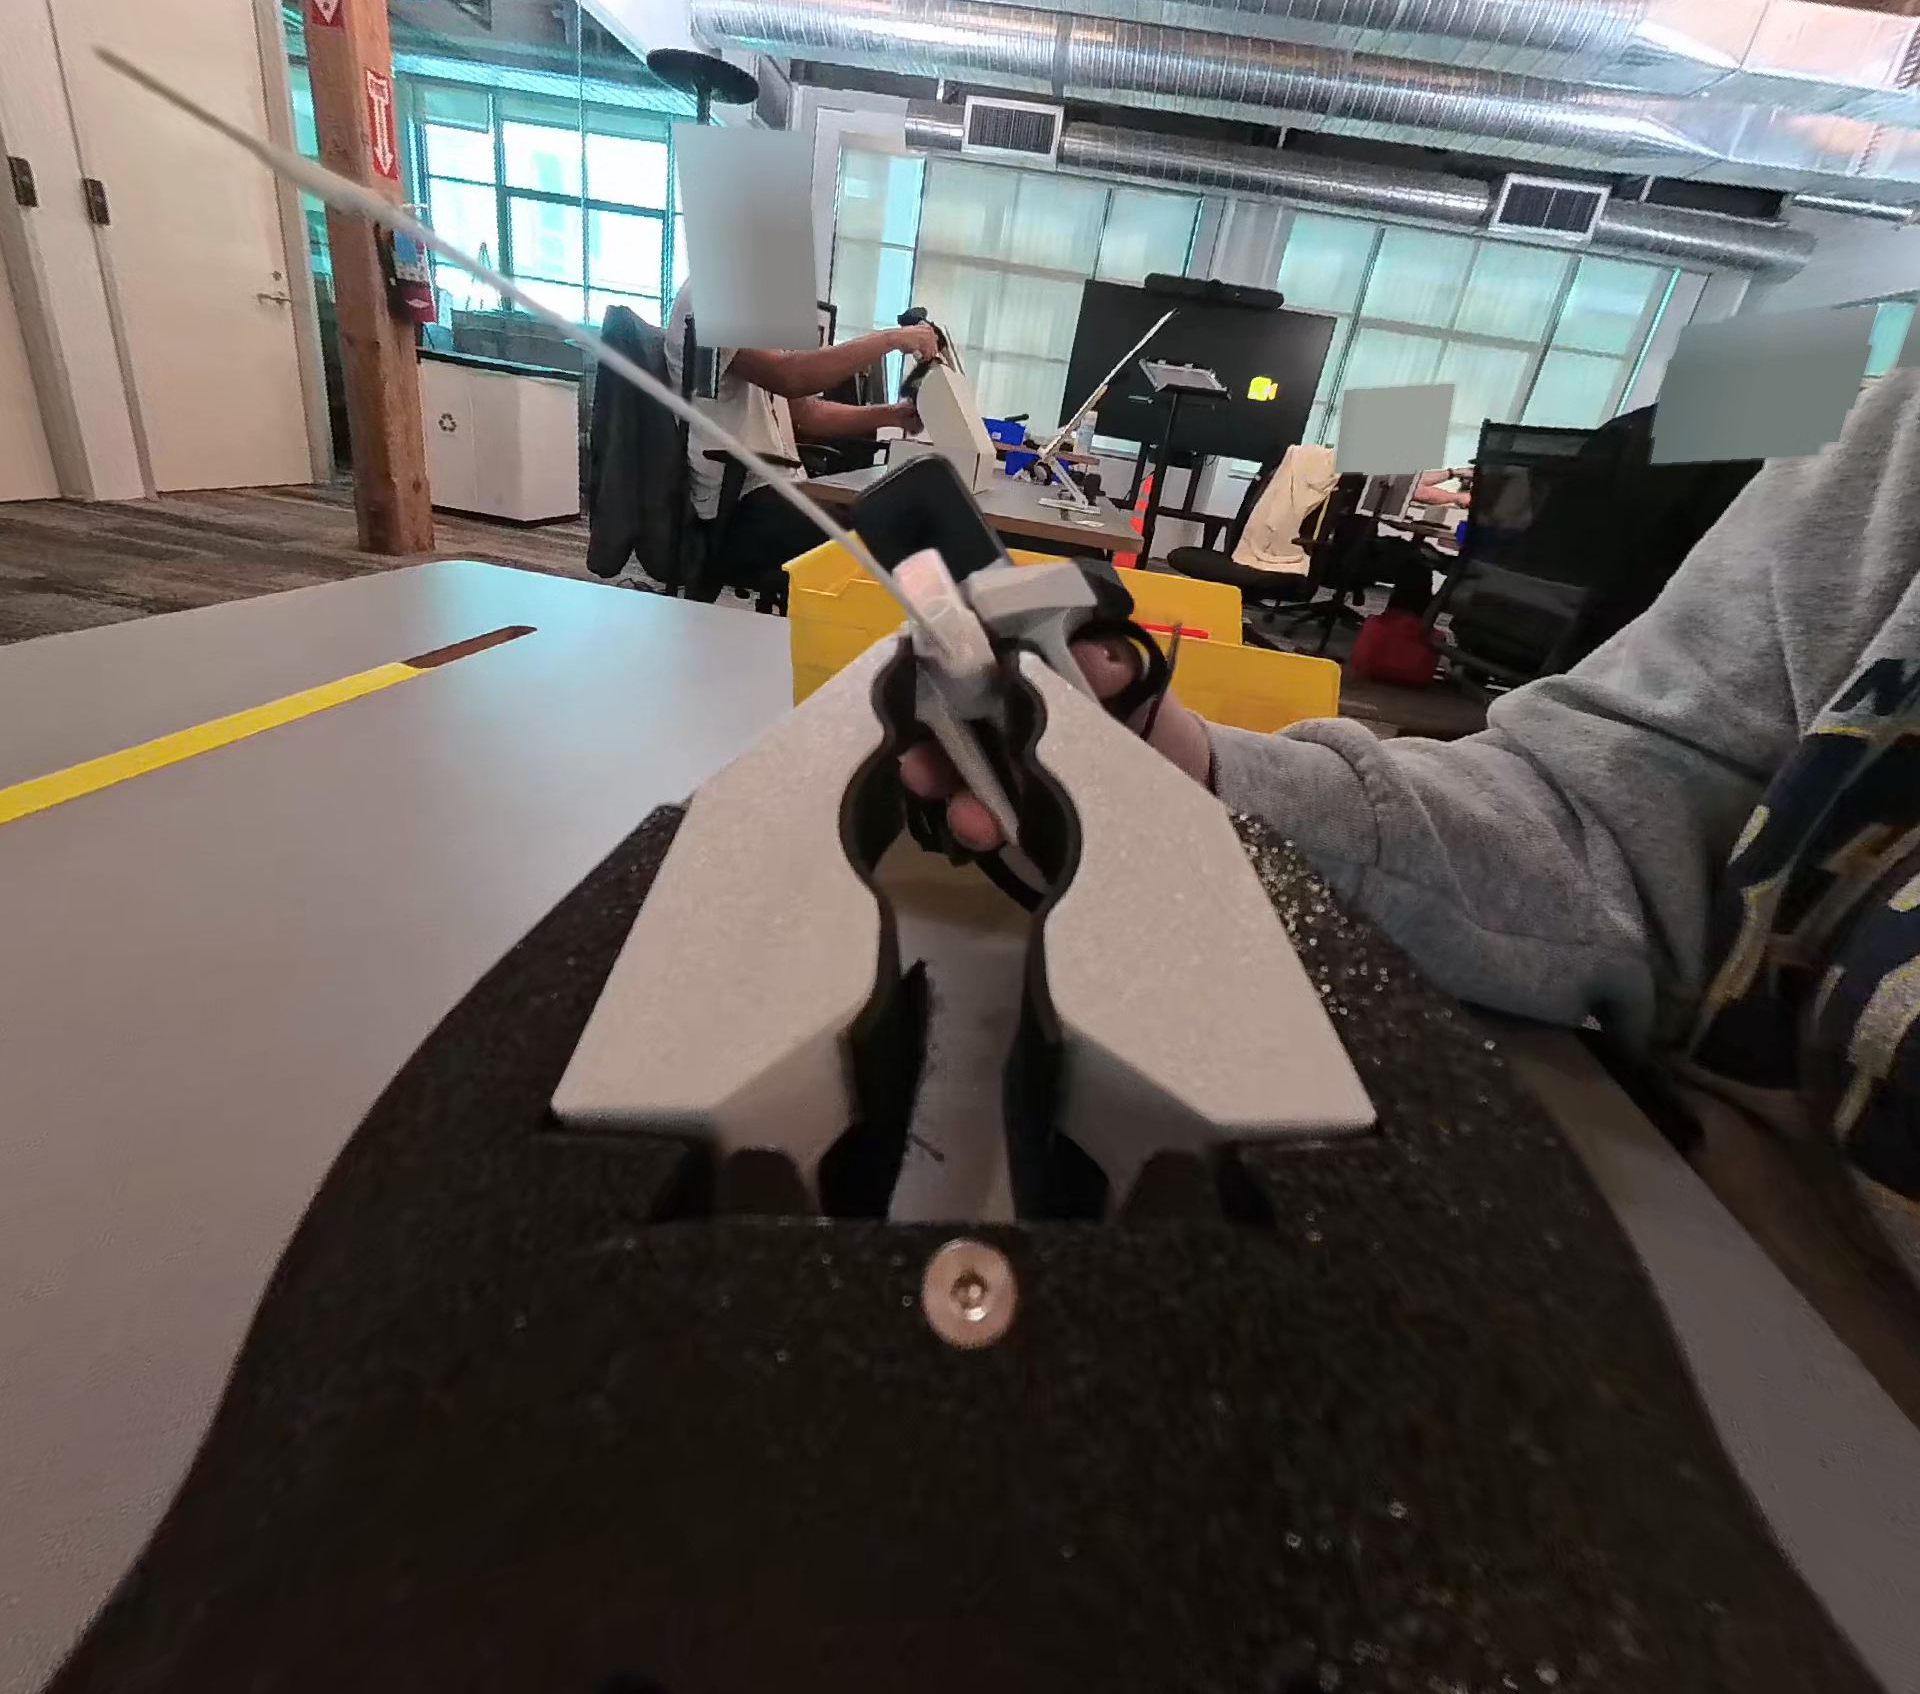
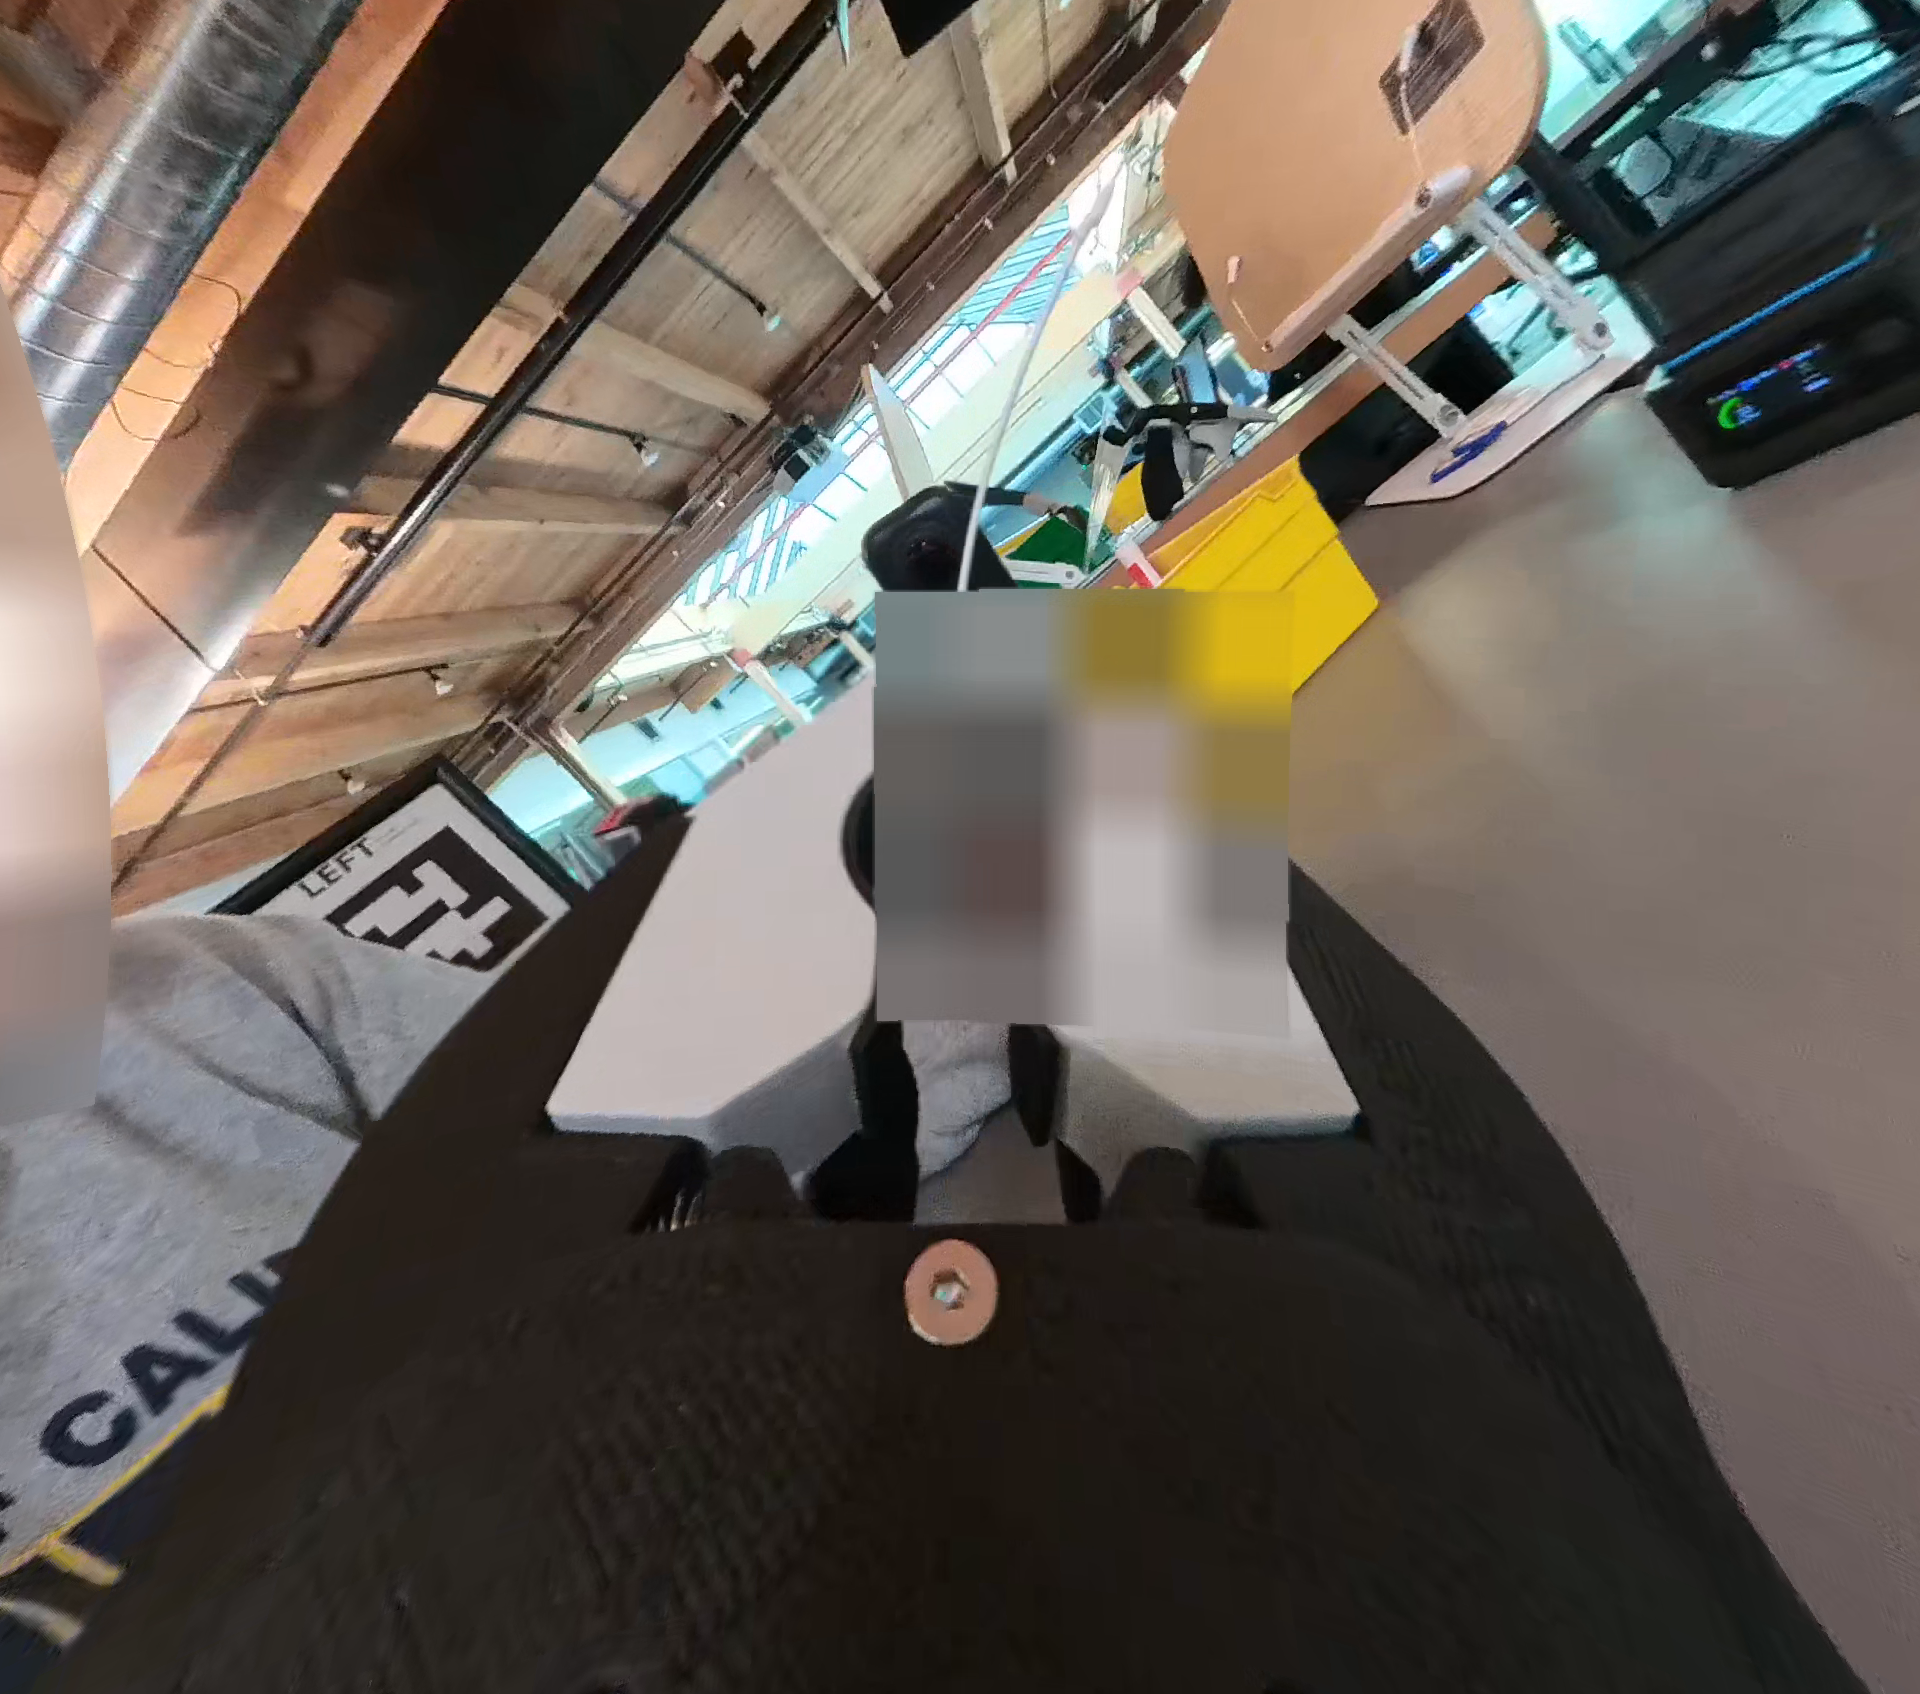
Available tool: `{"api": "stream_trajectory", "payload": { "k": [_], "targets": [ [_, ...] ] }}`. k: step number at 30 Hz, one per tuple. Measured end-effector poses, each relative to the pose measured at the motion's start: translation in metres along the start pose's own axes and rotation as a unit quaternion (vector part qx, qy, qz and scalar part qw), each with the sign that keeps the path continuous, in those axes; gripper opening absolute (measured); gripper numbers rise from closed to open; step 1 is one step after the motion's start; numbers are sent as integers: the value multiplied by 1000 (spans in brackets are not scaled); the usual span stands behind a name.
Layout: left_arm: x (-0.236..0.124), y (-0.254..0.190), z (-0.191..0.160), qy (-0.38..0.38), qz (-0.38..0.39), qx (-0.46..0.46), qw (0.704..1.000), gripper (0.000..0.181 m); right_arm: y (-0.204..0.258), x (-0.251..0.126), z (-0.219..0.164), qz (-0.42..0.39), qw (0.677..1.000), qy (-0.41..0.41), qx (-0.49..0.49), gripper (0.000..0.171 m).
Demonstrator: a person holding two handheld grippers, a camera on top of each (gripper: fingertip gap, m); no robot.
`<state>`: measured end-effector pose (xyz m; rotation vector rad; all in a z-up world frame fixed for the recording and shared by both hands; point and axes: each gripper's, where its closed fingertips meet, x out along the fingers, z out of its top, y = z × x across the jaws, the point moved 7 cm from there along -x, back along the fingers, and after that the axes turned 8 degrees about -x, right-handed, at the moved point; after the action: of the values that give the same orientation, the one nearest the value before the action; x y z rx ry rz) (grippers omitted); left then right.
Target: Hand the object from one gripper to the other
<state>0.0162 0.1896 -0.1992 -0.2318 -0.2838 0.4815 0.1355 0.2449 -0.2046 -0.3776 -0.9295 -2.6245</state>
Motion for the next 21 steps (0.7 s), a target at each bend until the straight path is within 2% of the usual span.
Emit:
{"api": "stream_trajectory", "payload": {
  "k": [4, 7, 8, 9, 11, 13, 18, 20, 21],
  "targets": [
    [0, 2, -1, 9, 8, -5, 1000, 14, 0, 0, 0, -17, 999, 6, -31, 8],
    [0, 8, -4, 11, 35, -10, 999, 14, -1, -1, 1, -60, 994, 16, -91, 8],
    [-1, 11, -5, 14, 52, -7, 999, 20, 0, -1, 2, -78, 990, 21, -120, 9],
    [-2, 17, -5, 17, 85, -5, 996, 41, 1, -2, 4, -99, 983, 28, -150, 8],
    [-8, 28, -5, 16, 142, 4, 990, 63, 6, -4, 11, -141, 967, 41, -207, 8],
    [-16, 36, -3, 6, 197, 24, 980, 70, 15, -9, 22, -191, 946, 51, -256, 9],
    [-31, 40, 6, -16, 288, 94, 953, 66, 76, -44, 52, -328, 882, 39, -336, 9],
    [-31, 38, 7, -16, 299, 117, 947, 62, 111, -71, 65, -391, 835, 55, -383, 9],
    [-30, 38, 5, -11, 305, 128, 944, 61, 128, -89, 73, -434, 800, 68, -408, 9]
  ]
}}
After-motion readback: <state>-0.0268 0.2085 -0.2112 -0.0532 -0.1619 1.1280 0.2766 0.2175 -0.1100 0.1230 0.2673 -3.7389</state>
